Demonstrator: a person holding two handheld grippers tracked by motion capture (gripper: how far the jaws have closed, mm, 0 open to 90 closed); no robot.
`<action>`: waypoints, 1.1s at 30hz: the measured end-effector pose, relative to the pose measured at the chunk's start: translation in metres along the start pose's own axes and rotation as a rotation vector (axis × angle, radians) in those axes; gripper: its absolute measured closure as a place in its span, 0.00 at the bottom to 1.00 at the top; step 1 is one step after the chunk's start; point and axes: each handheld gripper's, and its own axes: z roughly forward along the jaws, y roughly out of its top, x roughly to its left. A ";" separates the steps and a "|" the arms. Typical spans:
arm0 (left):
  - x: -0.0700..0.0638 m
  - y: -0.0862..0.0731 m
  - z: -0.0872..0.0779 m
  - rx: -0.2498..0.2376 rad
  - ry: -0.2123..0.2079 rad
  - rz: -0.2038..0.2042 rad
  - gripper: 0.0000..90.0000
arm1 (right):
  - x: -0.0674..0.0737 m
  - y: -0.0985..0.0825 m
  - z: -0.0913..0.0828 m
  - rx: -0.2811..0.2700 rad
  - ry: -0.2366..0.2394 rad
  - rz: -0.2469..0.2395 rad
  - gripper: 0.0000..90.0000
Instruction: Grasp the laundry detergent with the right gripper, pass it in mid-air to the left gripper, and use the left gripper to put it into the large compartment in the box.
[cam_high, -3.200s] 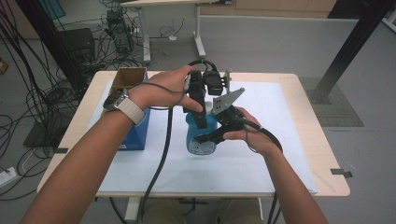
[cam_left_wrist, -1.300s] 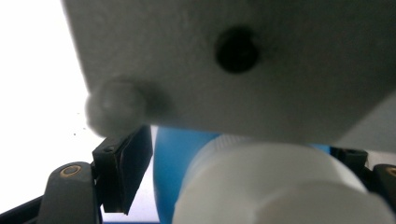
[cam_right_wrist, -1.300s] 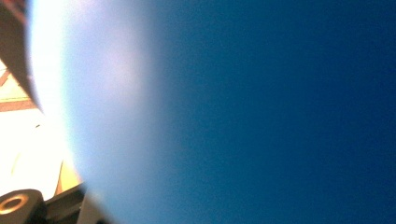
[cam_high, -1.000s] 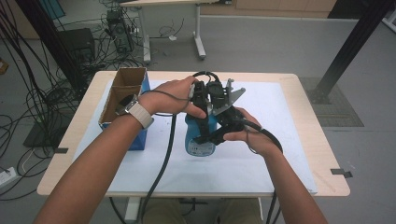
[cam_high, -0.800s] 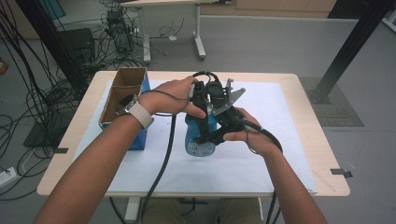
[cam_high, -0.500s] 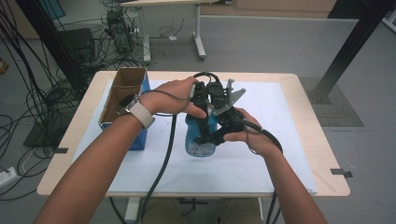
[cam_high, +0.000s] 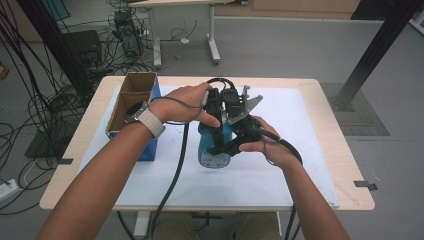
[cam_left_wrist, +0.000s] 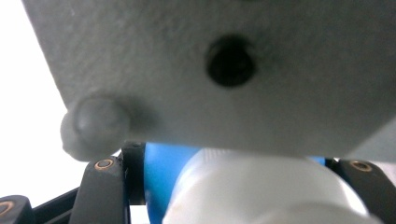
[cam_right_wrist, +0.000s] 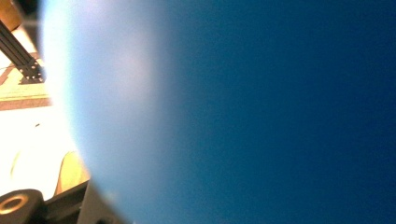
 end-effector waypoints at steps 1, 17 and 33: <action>0.000 0.000 0.000 0.001 0.002 0.000 0.43 | 0.000 0.000 0.000 -0.001 -0.002 -0.001 0.49; -0.003 -0.001 -0.001 -0.010 0.012 -0.003 0.44 | 0.002 0.002 -0.001 0.010 -0.013 -0.008 0.49; -0.005 -0.004 -0.002 -0.016 0.015 -0.007 0.43 | 0.003 0.004 -0.001 0.016 -0.009 -0.016 0.49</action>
